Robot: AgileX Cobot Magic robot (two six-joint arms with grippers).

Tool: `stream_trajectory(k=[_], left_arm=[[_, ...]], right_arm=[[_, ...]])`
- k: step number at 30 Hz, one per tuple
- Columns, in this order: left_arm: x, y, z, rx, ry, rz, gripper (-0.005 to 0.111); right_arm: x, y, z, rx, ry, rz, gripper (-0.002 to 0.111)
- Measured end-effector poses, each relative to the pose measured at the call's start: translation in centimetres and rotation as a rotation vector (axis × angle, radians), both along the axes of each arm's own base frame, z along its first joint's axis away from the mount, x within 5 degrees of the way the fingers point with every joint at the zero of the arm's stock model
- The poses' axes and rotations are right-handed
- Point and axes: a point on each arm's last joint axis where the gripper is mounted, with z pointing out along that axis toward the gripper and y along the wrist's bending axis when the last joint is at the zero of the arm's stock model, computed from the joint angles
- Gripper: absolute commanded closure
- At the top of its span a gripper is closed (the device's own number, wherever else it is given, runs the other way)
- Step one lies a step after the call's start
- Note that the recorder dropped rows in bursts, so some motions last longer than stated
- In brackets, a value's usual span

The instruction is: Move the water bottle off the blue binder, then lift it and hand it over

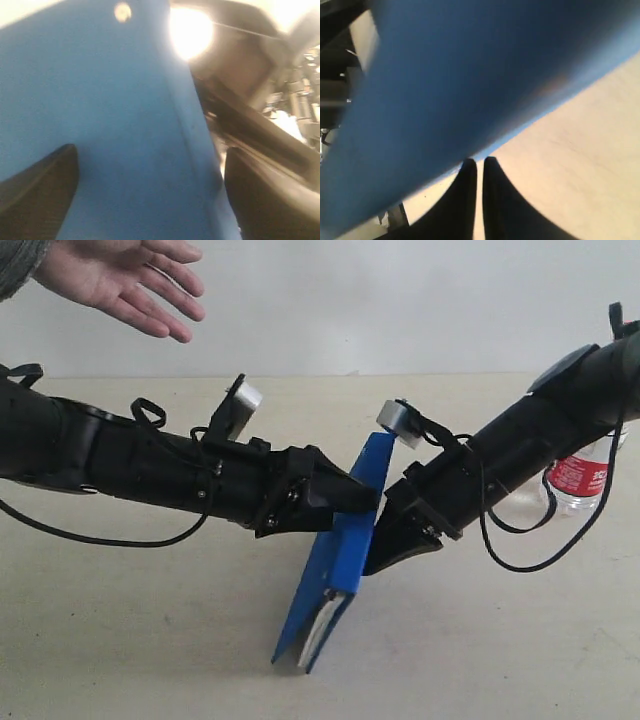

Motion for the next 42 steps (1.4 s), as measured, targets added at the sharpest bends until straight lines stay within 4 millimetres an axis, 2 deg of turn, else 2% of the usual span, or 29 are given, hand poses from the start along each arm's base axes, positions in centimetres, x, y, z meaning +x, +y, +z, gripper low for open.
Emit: stream_trajectory(k=[3,8,19,26,27,28,30,33,35,37,39,42], left_arm=[[0.1,0.3,1.0,0.038,-0.062,0.008,0.032],[-0.3,0.5,2.2,0.039,-0.105,-0.017,0.032],[-0.5,1.7,2.2,0.231,-0.225,-0.077,0.035],[-0.6,1.9,2.4,0.28,-0.224,-0.088,0.062],[-0.6,1.9,2.4,0.283,-0.223,-0.092,0.07],[-0.6,2.0,2.7,0.289,-0.22,-0.087,0.074],[-0.5,2.1,2.7,0.304,-0.221,-0.07,0.085],[0.1,2.3,2.5,0.353,-0.271,-0.044,0.101],[0.3,2.5,2.4,0.375,-0.284,-0.034,0.101],[0.3,2.6,2.3,0.384,-0.291,-0.039,0.101],[0.4,2.6,2.3,0.391,-0.296,-0.035,0.101],[0.5,2.7,2.4,0.404,-0.314,-0.031,0.101]], right_arm=[[-0.3,0.9,1.6,0.024,-0.058,0.03,0.108],[-0.6,1.5,2.2,0.036,-0.082,0.058,0.108],[0.1,2.3,3.2,0.162,-0.18,0.012,0.108],[-0.8,1.4,2.1,0.018,-0.126,0.104,0.108],[-0.9,1.2,1.8,-0.024,-0.112,0.12,0.108],[-1.1,0.4,0.9,-0.158,-0.088,0.14,0.108],[-1.0,-0.5,0.2,-0.29,-0.089,0.144,0.108],[-1.0,-1.1,0.1,-0.364,-0.111,0.145,0.108],[-0.9,-1.1,1.1,-0.362,-0.157,0.142,0.108],[-1.0,-1.0,3.0,-0.344,-0.226,0.133,0.108],[-1.3,-1.0,5.2,-0.331,-0.304,0.115,0.108],[-2.4,-1.1,9.5,-0.321,-0.45,0.085,0.108]])
